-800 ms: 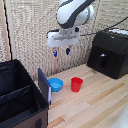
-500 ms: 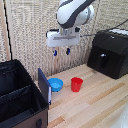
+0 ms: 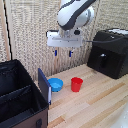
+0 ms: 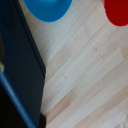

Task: Please move the gripper into proximity with the fryer handle. Once close enough, gingerly grasp the handle and gently tug the fryer basket open in your direction.

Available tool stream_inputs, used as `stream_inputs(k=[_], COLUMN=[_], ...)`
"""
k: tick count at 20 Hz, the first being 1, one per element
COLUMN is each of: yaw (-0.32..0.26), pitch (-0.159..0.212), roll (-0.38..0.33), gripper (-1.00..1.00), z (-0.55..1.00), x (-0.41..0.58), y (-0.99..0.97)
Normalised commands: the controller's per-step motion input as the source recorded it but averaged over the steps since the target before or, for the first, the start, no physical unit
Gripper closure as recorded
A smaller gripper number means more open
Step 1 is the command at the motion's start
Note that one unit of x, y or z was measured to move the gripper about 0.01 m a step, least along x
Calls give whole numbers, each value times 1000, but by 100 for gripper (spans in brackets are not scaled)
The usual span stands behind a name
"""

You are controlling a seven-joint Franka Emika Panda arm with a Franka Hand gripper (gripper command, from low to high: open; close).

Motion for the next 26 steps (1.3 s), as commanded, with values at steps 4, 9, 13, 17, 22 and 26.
stream_inputs(k=[4, 9, 13, 17, 22, 26], yaw=[-322, -239, -157, -117, -74, -28], pitch=[2, 6, -3, -31, -85, -99], roll=[-235, -340, -375, -375, -375, -375], gripper=[-100, -100, -100, -100, -100, -100], z=[0, 0, -56, -59, -26, -26], x=[144, 218, 106, 6, 24, 111], y=[-31, -58, -45, -28, -93, -139])
